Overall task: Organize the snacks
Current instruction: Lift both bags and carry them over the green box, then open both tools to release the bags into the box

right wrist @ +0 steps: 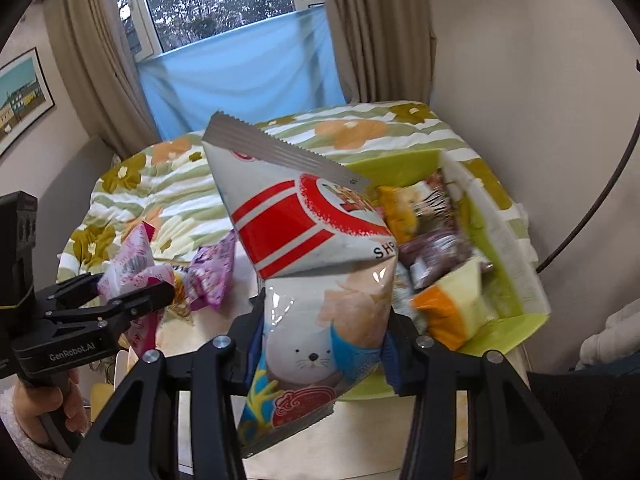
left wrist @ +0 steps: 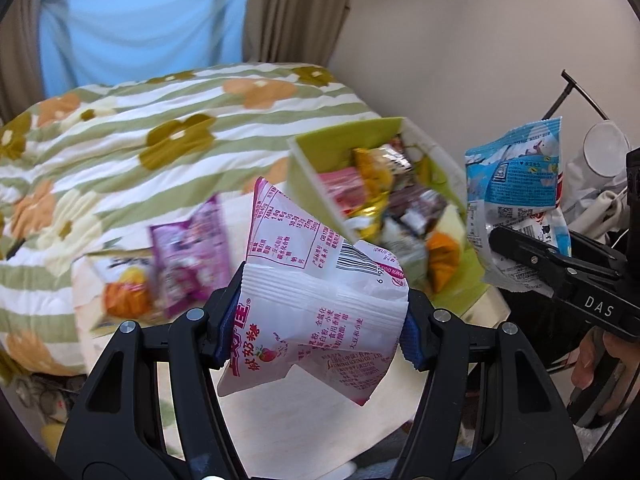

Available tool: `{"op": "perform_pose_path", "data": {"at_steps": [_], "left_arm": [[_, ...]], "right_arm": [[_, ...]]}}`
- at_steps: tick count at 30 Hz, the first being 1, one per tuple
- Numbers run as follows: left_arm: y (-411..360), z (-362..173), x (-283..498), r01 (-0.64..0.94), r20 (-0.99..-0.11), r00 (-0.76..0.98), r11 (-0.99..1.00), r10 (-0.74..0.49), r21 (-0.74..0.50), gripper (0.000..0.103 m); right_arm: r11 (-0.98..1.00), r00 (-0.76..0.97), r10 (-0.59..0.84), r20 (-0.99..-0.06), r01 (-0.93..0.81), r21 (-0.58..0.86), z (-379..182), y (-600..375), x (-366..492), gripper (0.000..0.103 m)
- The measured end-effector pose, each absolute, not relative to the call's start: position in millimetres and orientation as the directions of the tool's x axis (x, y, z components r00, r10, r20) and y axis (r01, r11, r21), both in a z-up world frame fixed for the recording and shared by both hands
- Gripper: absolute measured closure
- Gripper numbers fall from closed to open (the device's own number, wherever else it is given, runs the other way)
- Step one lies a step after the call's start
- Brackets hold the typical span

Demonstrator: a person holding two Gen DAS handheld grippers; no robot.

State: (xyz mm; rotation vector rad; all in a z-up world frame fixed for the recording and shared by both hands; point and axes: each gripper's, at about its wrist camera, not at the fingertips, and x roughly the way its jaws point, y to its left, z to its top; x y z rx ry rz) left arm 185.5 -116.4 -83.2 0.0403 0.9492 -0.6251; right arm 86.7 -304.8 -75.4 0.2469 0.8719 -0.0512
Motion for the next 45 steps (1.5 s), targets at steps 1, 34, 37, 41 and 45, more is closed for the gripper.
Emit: {"op": "perform_pose_path", "data": {"at_steps": [1,34,37,41,45], "left_arm": [[-128,-83,184,0.514,-0.770,0.419,0.825,-0.481,-0.236,0.043],[-280,-154,160,0.286,-0.863,0.427,0.946,-0.270,-0.154,0.001],[-271,-153,156,0.263,-0.861,0.435,0.951,-0.264,-0.159,0.001],[-263,-152,155,0.252,-0.863,0.437,0.955,-0.254,-0.153,0.001],[-255,-152,156,0.235,-0.864,0.437,0.959,-0.250,-0.159,0.001]], "right_arm": [[0.970,0.644,0.061,-0.762,0.140,0.196,-75,-312,86,0.060],[0.903,0.512,0.417,-0.751,-0.136,0.408,-120,-465,146,0.060],[0.893,0.488,0.437,-0.755,-0.140,0.427,-125,-461,147,0.059],[0.885,0.461,0.457,-0.760,-0.153,0.440,-128,-451,147,0.059],[0.879,0.434,0.472,-0.767,-0.170,0.445,-131,-436,144,0.059]]}}
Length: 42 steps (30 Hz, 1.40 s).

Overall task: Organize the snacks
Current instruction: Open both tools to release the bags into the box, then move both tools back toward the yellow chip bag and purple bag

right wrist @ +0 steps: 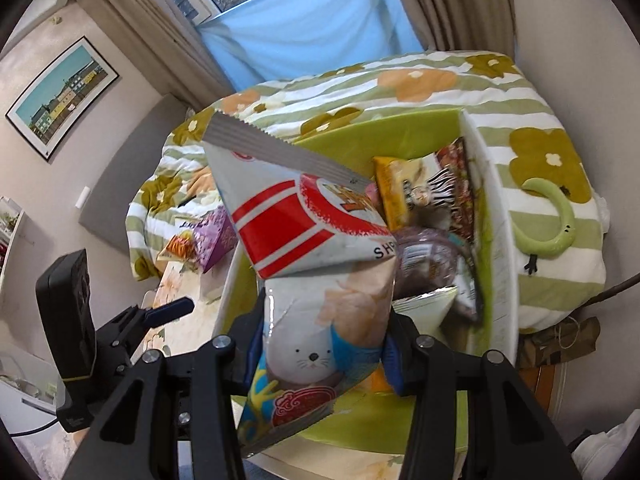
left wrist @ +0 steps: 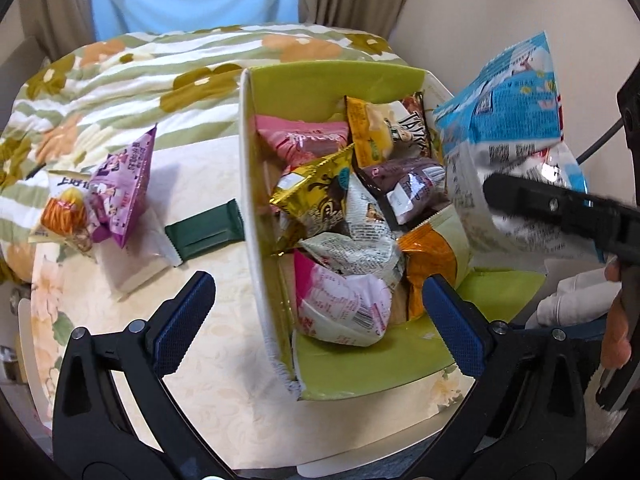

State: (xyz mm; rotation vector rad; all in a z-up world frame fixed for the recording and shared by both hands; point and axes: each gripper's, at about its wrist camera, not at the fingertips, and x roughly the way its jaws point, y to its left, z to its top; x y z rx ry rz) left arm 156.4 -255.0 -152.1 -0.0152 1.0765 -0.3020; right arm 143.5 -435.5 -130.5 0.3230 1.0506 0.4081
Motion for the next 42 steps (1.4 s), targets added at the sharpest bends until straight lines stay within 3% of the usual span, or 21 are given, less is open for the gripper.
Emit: {"op": "perform_pose_path", "data": {"at_steps": [2,4,5,6,7,29,42], "left_arm": [[-250,-152,157,0.220,-0.863,0.437,0.960,-0.253,-0.170,0.001],[-247,-151,156,0.210,-0.859,0.446,0.962,-0.252,-0.173,0.001],[-244,-149,155,0.206,-0.857,0.453,0.964,-0.244,-0.166,0.001],[-242,-147,153,0.203,-0.856,0.462,0.967,-0.232,-0.153,0.001],[-239,-145,151,0.200,-0.854,0.471,0.970,-0.221,-0.140,0.001],[-210,-117,116,0.173,-0.825,0.536,0.980,-0.180,-0.101,0.001],[-102,-82,107,0.042,-0.770,0.627,0.992,-0.117,-0.117,0.001]], "right_arm": [[0.874,0.418,0.482,-0.770,-0.173,0.454,-134,-432,144,0.056],[0.867,0.411,0.495,-0.766,-0.176,0.466,-138,-430,143,0.037],[0.868,0.417,0.493,-0.764,-0.174,0.465,-139,-430,143,0.014],[0.871,0.434,0.486,-0.759,-0.174,0.459,-138,-430,141,0.003],[0.872,0.449,0.484,-0.751,-0.176,0.457,-137,-431,138,0.002],[0.902,0.518,0.432,-0.739,-0.234,0.363,-121,-430,111,0.001],[0.935,0.617,0.353,-0.703,-0.196,0.296,-78,-389,112,0.001]]}}
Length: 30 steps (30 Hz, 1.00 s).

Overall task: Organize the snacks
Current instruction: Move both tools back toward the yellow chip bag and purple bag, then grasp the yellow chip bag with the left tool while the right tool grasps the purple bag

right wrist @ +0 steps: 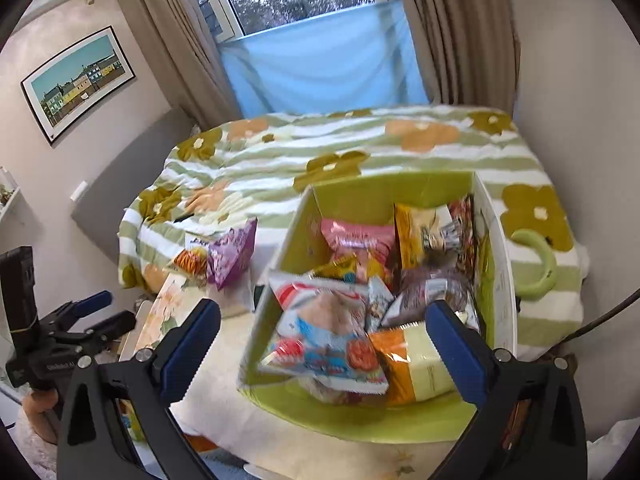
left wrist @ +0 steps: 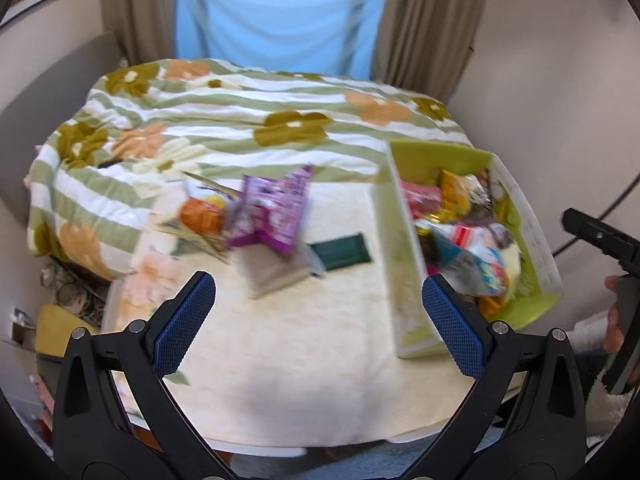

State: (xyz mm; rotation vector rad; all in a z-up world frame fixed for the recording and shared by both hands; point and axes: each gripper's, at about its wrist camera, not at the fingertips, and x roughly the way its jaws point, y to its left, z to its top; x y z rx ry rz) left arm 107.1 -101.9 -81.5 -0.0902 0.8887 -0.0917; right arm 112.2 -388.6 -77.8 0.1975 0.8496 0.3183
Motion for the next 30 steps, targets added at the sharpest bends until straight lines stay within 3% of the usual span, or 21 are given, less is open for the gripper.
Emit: {"op": "perform_pose_path", "data": {"at_steps": [13,30], "left_arm": [[23,-97,170,0.089,-0.804,0.570,0.985,-0.170,-0.146,0.001],[79,-165,280,0.284,-0.861,0.438,0.948,-0.261,-0.142,0.001]], "right_arm": [[0.931,0.641,0.347,-0.685,-0.147,0.333,-65,-267,148,0.001],[0.914,0.576,0.297,-0.761,0.059,0.401,-144,-158,206,0.001]]}}
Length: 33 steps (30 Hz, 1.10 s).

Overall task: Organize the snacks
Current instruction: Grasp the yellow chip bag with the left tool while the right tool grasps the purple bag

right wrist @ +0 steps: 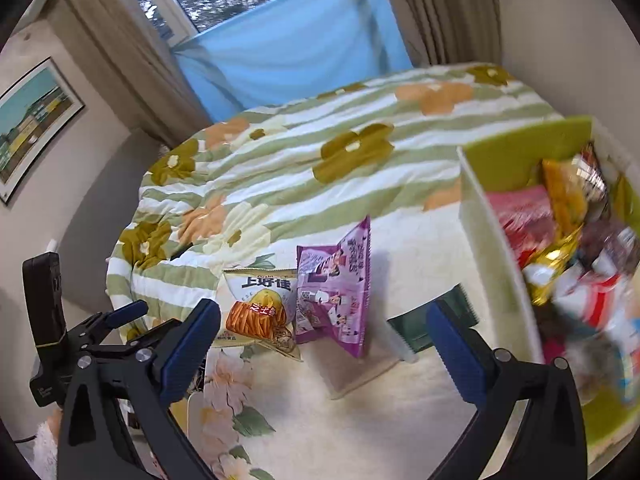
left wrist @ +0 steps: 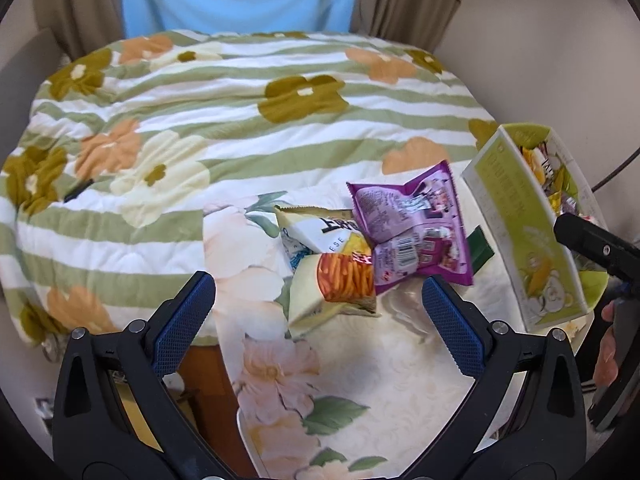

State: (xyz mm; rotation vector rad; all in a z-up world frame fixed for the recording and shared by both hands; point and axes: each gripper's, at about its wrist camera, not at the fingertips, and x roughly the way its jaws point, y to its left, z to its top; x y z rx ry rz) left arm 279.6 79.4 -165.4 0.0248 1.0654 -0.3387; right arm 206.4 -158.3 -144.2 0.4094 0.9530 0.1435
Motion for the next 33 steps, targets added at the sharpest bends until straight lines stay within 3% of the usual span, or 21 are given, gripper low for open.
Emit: {"op": "perform_pose_path", "data": {"at_steps": [15,20,24,33], "left_arm": [[58,-261,330,0.256,-0.898,0.275,0.927,-0.343,-0.275,0.002],[56,-279,336,0.226,-0.907,0.248,0.931,-0.340,-0.287,0.010],[58,-289,340,0.195,-0.905,0.224,0.926,-0.362,-0.322,0.028],[65,-289,339,0.170,-0.910,0.231,0.935,-0.345,-0.311,0.036]], "right_arm": [[0.910,0.485,0.315,-0.816,0.088,0.404,-218,-146,256,0.001],[0.906,0.453,0.332,-0.827,0.090,0.413,-236,-145,268,0.001],[0.902,0.441,0.348,-0.827,0.083,0.424,-243,-145,278,0.001],[0.907,0.417,0.359,-0.835,0.056,0.418,-250,-138,289,0.003]]}}
